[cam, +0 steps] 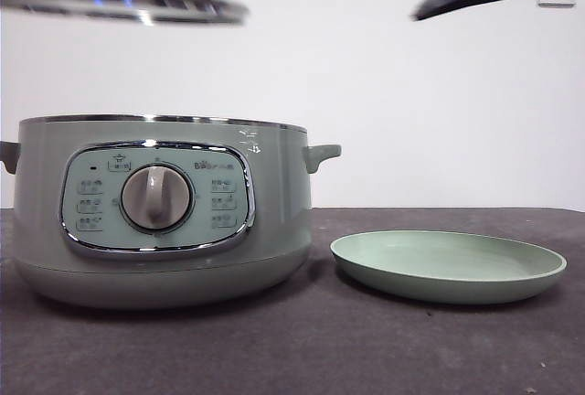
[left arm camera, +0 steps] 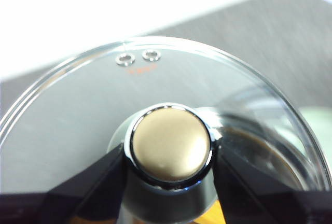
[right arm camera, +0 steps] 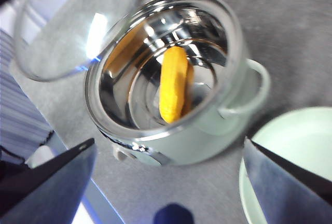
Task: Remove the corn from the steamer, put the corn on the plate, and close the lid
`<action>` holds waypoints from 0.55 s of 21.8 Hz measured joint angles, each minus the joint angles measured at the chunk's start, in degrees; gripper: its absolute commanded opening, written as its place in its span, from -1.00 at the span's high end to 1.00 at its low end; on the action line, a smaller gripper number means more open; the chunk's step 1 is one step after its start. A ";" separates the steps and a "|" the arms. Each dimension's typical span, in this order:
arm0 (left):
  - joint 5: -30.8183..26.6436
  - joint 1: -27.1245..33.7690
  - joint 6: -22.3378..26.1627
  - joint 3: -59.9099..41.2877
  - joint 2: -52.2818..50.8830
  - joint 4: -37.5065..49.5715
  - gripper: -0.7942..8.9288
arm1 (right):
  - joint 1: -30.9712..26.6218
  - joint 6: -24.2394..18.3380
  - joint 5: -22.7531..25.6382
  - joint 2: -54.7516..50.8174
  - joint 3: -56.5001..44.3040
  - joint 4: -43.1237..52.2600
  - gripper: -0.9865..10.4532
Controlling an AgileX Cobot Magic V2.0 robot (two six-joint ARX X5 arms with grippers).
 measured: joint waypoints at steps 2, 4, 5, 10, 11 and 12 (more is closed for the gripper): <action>-3.74 0.00 -0.11 0.00 -4.52 -0.04 0.86 | 4.44 -0.42 2.29 6.25 5.07 -2.25 0.00; -8.33 0.00 -0.13 0.00 -8.76 -0.02 0.86 | 8.11 -1.46 3.26 12.33 10.47 -4.57 0.00; -10.47 0.00 -0.13 0.00 -10.43 -0.02 0.85 | 9.75 -2.10 4.81 14.91 13.11 -5.09 0.00; -13.77 0.00 -0.13 0.00 -16.61 -1.22 0.86 | 15.74 -6.08 13.60 29.81 27.82 -7.85 0.01; -14.19 0.00 -0.13 0.00 -17.03 -1.33 0.86 | 16.35 -6.71 14.73 32.44 30.12 -8.41 0.01; -14.69 0.00 -0.13 0.00 -17.29 -1.33 0.86 | 17.00 -7.43 16.15 35.69 32.61 -9.09 0.01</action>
